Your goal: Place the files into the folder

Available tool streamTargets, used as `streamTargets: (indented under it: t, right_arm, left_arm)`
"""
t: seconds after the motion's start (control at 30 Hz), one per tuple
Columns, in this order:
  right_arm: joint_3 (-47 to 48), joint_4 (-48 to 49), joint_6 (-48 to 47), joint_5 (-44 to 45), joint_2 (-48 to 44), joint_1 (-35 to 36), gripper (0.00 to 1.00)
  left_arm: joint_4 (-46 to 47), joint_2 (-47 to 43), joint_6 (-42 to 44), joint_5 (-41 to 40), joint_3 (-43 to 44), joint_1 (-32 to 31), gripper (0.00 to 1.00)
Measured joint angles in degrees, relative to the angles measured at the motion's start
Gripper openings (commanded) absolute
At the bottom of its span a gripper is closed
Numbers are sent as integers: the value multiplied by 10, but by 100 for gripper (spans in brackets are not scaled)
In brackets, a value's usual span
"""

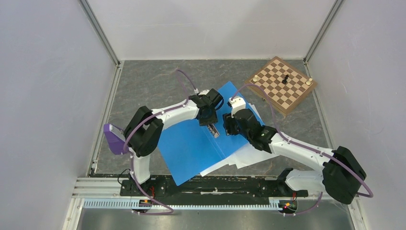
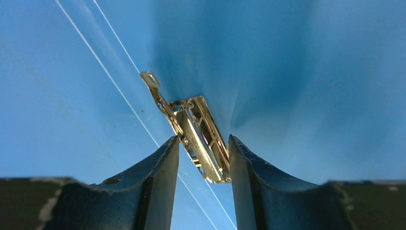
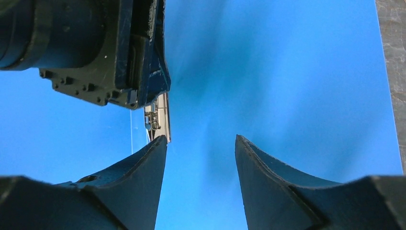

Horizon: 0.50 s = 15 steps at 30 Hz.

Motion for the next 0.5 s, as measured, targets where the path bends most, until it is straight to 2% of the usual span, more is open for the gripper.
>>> streamTargets:
  t: [0.13, 0.23, 0.33, 0.37, 0.5]
  right_arm:
    - [-8, -12, 1, 3, -10, -3, 58]
    - [-15, -22, 2, 9, -21, -4, 58]
    - [-21, -29, 3, 12, -30, -5, 58]
    - [-22, -33, 4, 12, -33, -5, 58]
    - [-23, -43, 5, 13, -43, -8, 58]
  left_arm:
    - [0, 24, -2, 0, 11, 0, 41]
    - [-3, 31, -2, -4, 17, 0, 27]
    - [-12, 38, -1, -13, 29, 0, 6]
    - [-16, 42, 0, -14, 36, 0, 2]
    - [-42, 62, 43, -17, 82, 2, 2]
